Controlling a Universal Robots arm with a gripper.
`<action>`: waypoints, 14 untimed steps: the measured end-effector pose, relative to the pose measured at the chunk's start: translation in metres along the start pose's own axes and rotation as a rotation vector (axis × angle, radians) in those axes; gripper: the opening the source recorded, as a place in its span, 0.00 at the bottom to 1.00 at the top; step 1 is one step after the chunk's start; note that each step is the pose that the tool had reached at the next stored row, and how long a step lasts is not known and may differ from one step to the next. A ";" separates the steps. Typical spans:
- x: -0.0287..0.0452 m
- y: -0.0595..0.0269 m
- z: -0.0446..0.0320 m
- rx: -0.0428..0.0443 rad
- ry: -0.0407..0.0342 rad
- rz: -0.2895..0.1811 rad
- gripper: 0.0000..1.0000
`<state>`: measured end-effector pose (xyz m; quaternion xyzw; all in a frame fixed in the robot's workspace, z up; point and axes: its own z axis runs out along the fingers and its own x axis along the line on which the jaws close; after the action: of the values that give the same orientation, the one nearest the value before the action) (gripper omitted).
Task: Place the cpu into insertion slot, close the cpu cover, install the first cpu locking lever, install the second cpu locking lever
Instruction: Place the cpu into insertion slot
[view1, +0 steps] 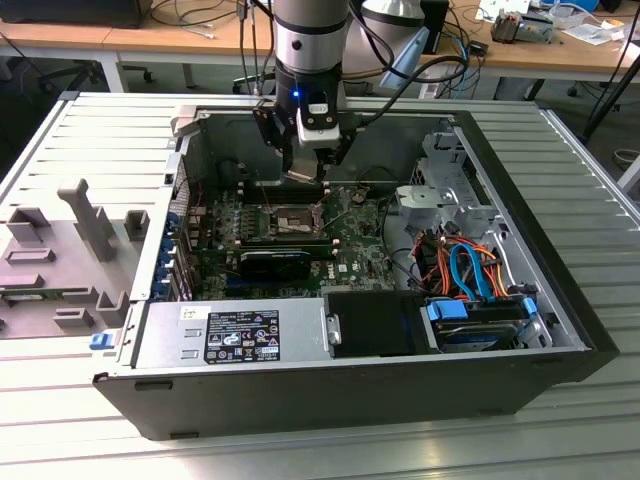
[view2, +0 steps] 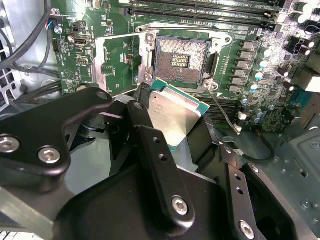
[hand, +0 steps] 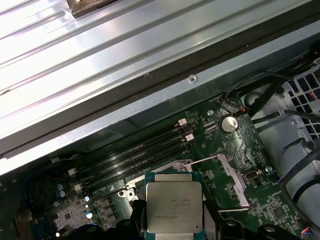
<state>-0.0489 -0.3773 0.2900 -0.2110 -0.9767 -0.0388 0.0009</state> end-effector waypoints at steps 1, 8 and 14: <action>0.0000 0.0000 0.0000 0.0000 -0.0001 0.001 0.54; 0.0000 0.0000 0.0002 -0.0001 -0.0005 0.006 0.54; 0.0000 0.0000 0.0004 -0.0002 -0.0008 0.010 0.54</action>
<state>-0.0489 -0.3773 0.2896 -0.2159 -0.9756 -0.0388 0.0007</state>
